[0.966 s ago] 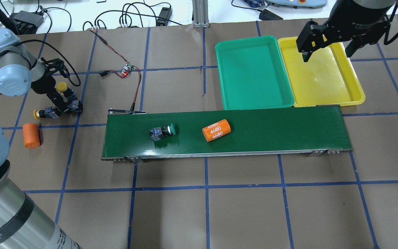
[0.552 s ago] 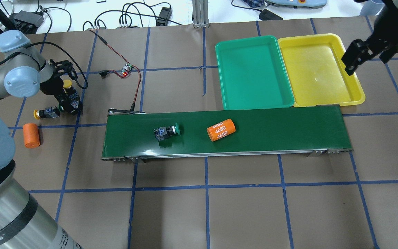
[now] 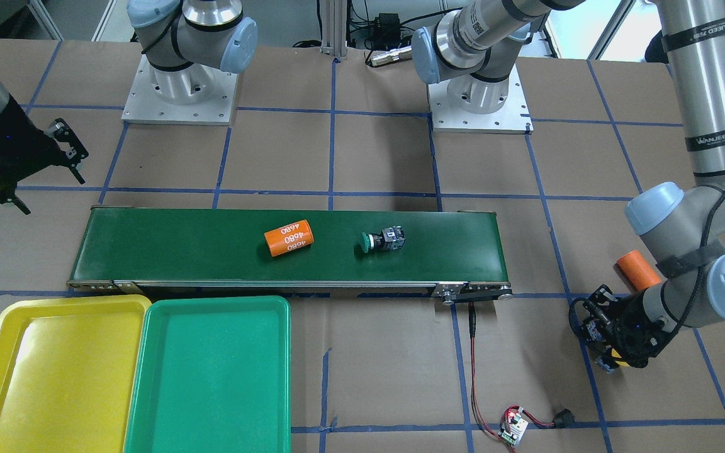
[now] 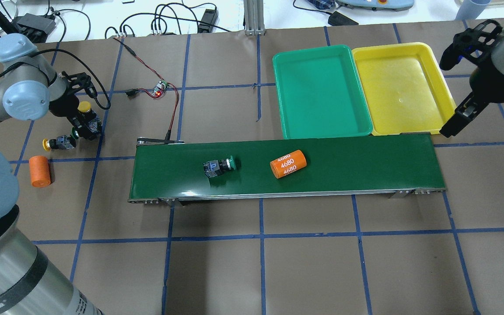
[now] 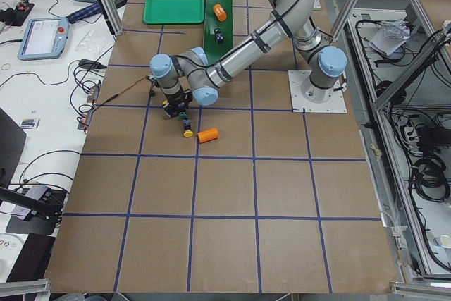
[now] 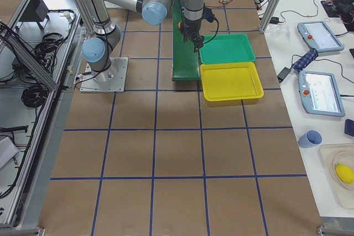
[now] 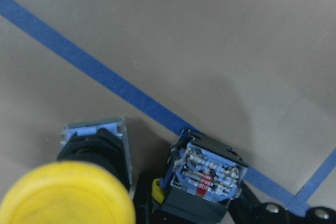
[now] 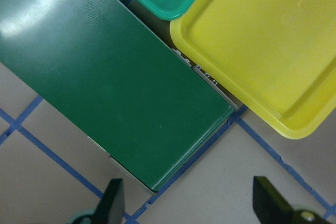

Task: Sort buttons by color to trays
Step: 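Grasp a button with the left gripper while the right gripper lowers to the belt end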

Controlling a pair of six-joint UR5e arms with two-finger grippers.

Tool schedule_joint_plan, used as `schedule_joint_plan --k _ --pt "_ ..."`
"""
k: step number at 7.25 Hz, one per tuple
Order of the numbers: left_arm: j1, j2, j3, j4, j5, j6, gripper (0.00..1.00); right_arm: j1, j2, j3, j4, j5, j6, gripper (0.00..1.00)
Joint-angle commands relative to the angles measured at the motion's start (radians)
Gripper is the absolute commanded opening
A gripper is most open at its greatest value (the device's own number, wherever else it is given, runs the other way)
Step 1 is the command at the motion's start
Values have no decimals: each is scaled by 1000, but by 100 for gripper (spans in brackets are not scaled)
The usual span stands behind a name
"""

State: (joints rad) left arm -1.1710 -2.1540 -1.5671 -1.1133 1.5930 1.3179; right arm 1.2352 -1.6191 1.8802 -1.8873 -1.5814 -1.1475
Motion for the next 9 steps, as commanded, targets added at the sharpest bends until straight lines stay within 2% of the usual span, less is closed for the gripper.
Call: schedule_joint_plan --k 1,2,3,4,6,7,8,9 --pt "-37 109 -10 -128 -2 -8 0 -2 -31 193 -233 1 -231 87" --pt "-94 178 -16 -213 -4 -12 0 -2 -30 244 -284 26 -364 88" --pt "-172 245 -45 -241 -10 -17 0 -2 -24 269 -286 68 -496 88" --pt "-240 305 -106 -240 -18 -51 0 1 -21 270 -282 75 -591 88" --pt "-410 361 -194 -186 -8 -141 0 1 83 264 -277 77 -742 92" --pt "-468 349 -221 -95 -2 -131 0 6 118 258 -274 69 -765 99" --pt "-489 348 -259 -26 2 -132 0 9 113 249 -273 72 -758 100" --pt "-489 344 -298 -10 -7 -137 6 19 110 249 -273 72 -758 100"
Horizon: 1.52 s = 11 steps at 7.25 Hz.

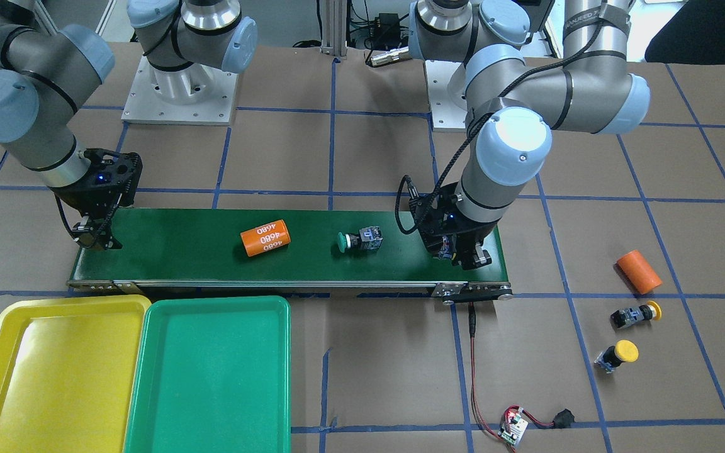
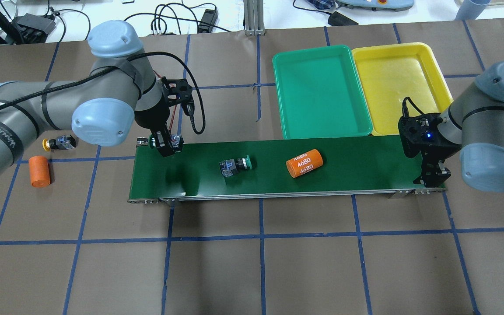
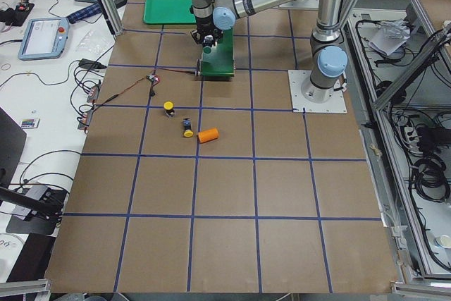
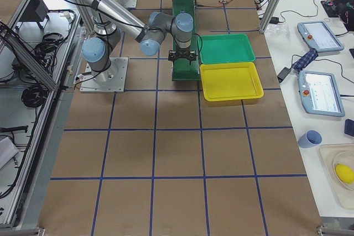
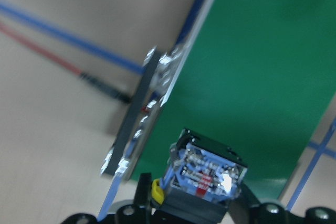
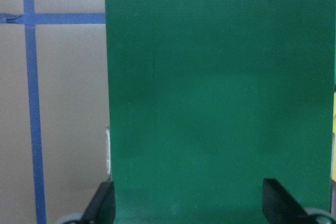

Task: Sort buttons by color to trays
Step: 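Grasp a button with the left gripper while the right gripper lowers to the belt end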

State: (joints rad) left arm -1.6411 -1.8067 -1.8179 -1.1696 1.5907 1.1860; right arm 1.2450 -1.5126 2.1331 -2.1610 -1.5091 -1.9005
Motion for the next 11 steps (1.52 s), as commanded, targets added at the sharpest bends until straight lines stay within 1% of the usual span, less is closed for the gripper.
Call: schedule_joint_plan --k 1,2,3,4,5,6,7,8,9,10,11 --pt "-19 -11 -87 85 -2 -14 15 40 5 -16 -10 -2 7 100" --pt "-19 -20 -106 175 -14 -49 90 77 9 -37 -11 -32 36 100" --pt "-19 -16 -115 180 -3 -60 100 127 15 -44 -11 -67 61 100" --pt "-14 9 -101 179 5 -56 100 170 22 -44 -13 -101 60 100" --pt "-2 9 -57 151 5 -52 100 175 29 -44 -13 -103 52 100" --pt "24 -14 31 63 5 -48 100 177 28 -45 -13 -103 52 100" --pt "88 -38 129 -41 2 -37 100 177 29 -44 -13 -102 54 100" --pt "169 -68 206 -136 2 -37 100 177 31 -44 -13 -102 57 100" --pt "243 -92 218 -143 3 -25 100 177 31 -44 -13 -95 58 100" --pt "326 -124 216 -133 24 19 100 177 35 -44 -13 -94 57 100" --pt "413 -155 212 -119 81 149 100 177 38 -44 -13 -91 57 100"
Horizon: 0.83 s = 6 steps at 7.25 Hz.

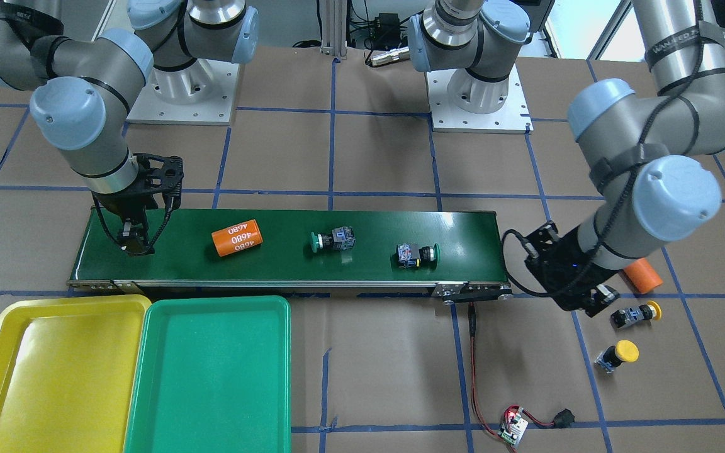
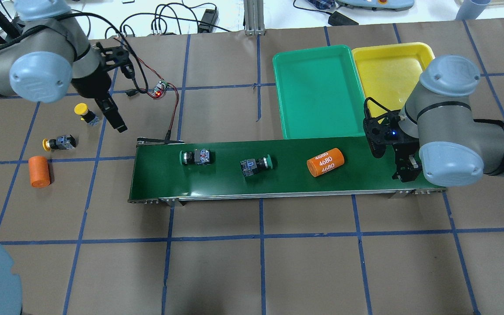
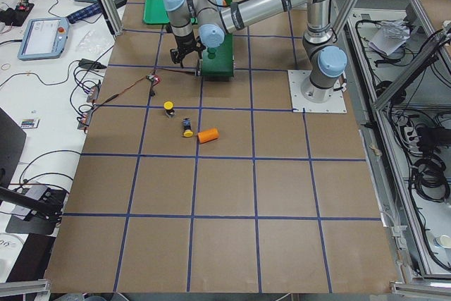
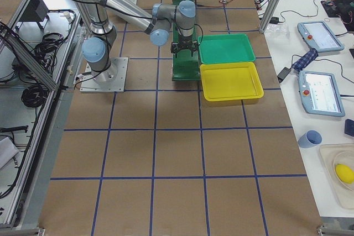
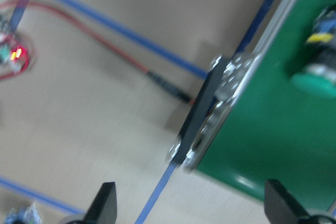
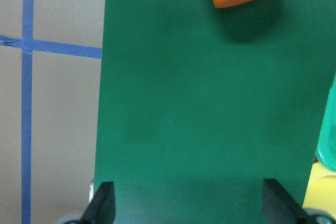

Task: Sort buttons by color to trays
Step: 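Grasp a button with the left gripper while the right gripper lowers to the belt end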

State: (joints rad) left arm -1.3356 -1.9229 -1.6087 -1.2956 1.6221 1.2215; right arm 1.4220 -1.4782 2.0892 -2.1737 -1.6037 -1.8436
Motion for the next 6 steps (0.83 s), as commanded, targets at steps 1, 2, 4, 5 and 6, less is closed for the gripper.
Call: schedule_joint_plan --k 1,2,4,5,6 --pt "166 -66 6 36 62 257 100 0 4 0 0 4 0 100" --pt "211 -99 4 123 61 327 100 0 7 0 0 4 0 100" --pt "255 -161 6 160 53 441 100 3 16 0 -2 5 3 100" --pt "263 -191 22 173 51 457 100 3 16 0 -5 7 1 100" --pt "266 -209 9 224 51 470 100 8 18 0 -23 11 0 99"
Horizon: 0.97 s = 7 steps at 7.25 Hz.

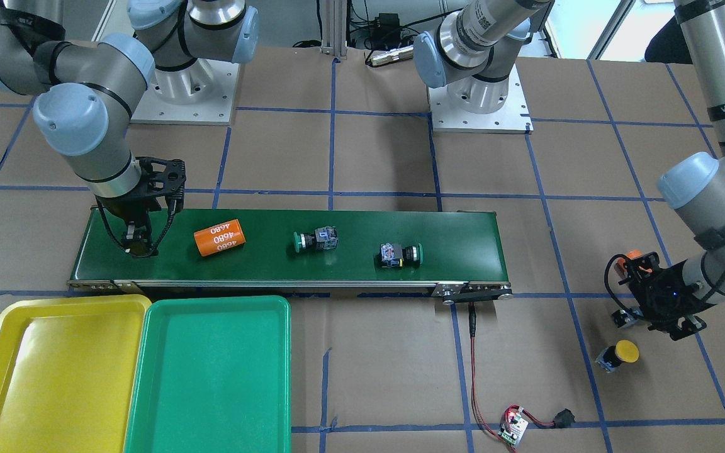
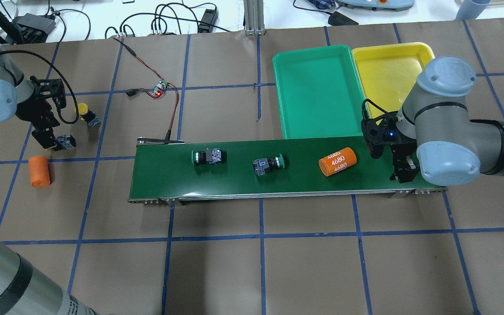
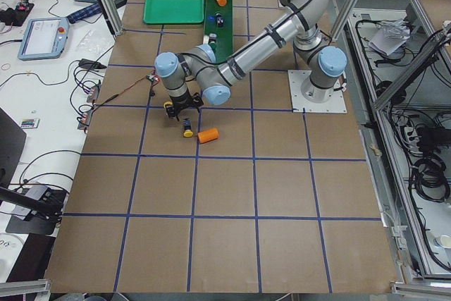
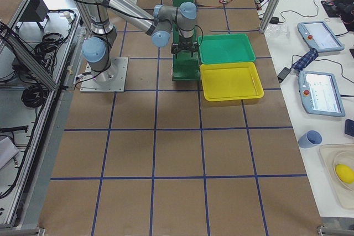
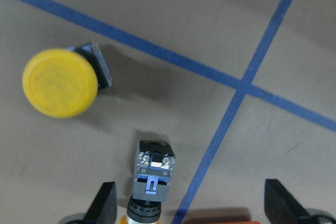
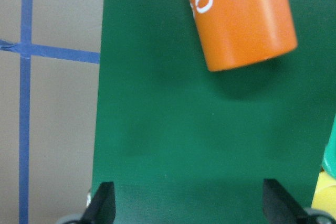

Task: Sort buttons by color to trays
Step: 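Place the button on the belt with left gripper while right gripper grasps the orange cell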

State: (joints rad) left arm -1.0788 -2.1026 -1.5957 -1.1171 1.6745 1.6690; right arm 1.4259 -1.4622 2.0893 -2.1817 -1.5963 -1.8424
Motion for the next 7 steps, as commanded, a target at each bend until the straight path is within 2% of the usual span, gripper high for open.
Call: schedule_joint_plan --k 1,2,3,4,6,7 --pt "14 -54 -13 81 -51 28 100 25 15 -2 -24 1 2 99" --pt "16 -72 -16 148 -99 41 97 47 16 -3 -35 3 9 99" --pt "16 -86 -13 173 -98 35 69 50 16 -3 -35 4 14 99" --pt "13 -86 -15 174 -90 37 35 53 17 -3 -35 12 28 98" --pt "2 -60 -20 154 -52 22 0 83 38 -35 -35 16 37 95" --pt "-3 -39 -20 92 -38 0 0 102 46 -49 -30 15 60 95"
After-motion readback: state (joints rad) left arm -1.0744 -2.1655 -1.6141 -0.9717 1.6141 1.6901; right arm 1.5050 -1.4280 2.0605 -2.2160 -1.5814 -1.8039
